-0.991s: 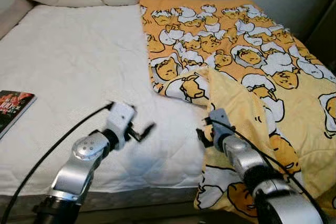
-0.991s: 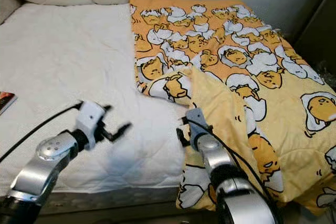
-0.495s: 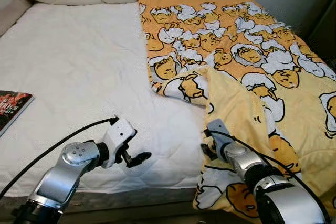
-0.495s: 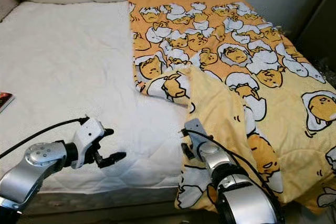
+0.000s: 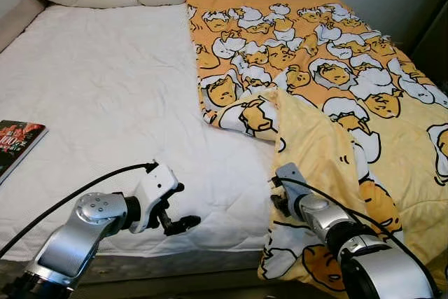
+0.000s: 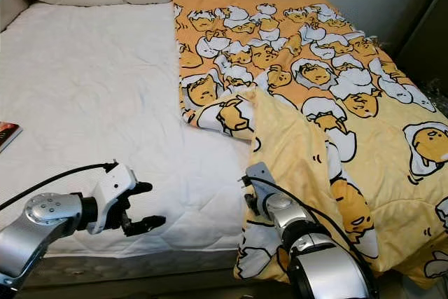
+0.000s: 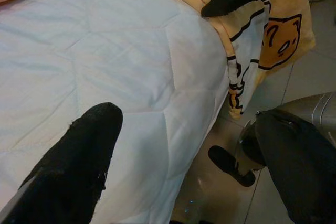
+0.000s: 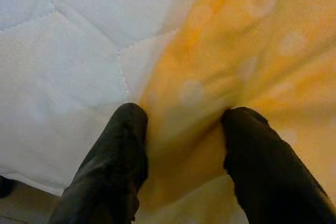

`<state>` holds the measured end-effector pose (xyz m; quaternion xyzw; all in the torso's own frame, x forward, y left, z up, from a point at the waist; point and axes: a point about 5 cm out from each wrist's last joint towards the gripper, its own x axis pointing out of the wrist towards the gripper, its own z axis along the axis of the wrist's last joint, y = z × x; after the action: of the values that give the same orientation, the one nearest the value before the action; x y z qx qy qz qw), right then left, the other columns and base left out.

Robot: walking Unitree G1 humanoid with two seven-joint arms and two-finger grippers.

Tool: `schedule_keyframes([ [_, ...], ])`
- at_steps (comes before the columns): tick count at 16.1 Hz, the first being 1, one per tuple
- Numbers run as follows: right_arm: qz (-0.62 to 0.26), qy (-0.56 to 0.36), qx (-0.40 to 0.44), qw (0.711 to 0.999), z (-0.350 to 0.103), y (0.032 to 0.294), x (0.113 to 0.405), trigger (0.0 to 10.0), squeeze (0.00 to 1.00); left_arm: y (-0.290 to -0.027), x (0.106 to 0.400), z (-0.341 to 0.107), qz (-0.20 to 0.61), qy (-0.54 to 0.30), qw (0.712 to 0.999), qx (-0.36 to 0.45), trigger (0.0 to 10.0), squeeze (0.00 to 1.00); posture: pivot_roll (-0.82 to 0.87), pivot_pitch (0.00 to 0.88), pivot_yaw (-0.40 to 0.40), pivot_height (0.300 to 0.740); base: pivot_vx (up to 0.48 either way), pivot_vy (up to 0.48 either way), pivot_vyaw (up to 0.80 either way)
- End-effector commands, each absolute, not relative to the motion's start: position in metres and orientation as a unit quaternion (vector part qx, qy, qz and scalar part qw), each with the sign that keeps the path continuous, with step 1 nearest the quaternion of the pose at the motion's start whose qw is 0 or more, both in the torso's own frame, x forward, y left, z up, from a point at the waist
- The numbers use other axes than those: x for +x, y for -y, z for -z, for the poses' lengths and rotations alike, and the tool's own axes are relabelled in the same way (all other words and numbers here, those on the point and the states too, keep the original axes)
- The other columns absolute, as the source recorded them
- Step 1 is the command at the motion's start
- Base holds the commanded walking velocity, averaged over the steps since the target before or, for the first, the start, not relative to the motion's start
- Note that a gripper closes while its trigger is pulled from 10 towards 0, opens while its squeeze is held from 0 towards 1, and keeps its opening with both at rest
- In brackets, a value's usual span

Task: Clean up the room

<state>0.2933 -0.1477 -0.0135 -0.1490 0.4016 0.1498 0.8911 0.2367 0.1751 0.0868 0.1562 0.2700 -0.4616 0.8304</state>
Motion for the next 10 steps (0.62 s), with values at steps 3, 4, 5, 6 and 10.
schedule_keyframes([
  [3, -0.149, -0.399, -0.147, 0.893, 0.0115, 0.1498, 0.2954, 0.0, 0.00, -0.1730, 0.2378, -0.0895, 0.465, -0.268, 0.829, 0.161, 10.0, 0.00, 0.07, 0.000, -0.041, 0.740, 0.000, 0.000, 0.00],
  [4, -0.149, -0.399, -0.147, 0.893, 0.0117, 0.1503, 0.2951, 0.0, 0.00, -0.1739, 0.2386, -0.0888, 0.461, -0.268, 0.830, 0.163, 10.0, 0.00, 0.07, 0.000, -0.042, 0.740, 0.000, 0.000, 0.00],
  [5, -0.149, -0.399, -0.147, 0.893, 0.0117, 0.1508, 0.2951, 0.0, 0.00, -0.1741, 0.2385, -0.0888, 0.460, -0.269, 0.830, 0.164, 10.0, 0.00, 0.08, 0.000, -0.047, 0.740, 0.000, 0.000, 0.00],
  [6, -0.150, -0.399, -0.147, 0.893, 0.0117, 0.1511, 0.2951, 0.0, 0.00, -0.1738, 0.2384, -0.0889, 0.459, -0.269, 0.831, 0.163, 10.0, 0.00, 0.08, 0.000, -0.048, 0.740, 0.000, 0.000, 0.00],
  [10, -0.154, -0.396, -0.139, 0.895, 0.0110, 0.1520, 0.2956, 0.0, 0.00, -0.1732, 0.2383, -0.0874, 0.456, -0.269, 0.833, 0.161, 10.0, 0.00, 0.08, 0.000, -0.055, 0.740, 0.000, 0.000, 0.00],
])
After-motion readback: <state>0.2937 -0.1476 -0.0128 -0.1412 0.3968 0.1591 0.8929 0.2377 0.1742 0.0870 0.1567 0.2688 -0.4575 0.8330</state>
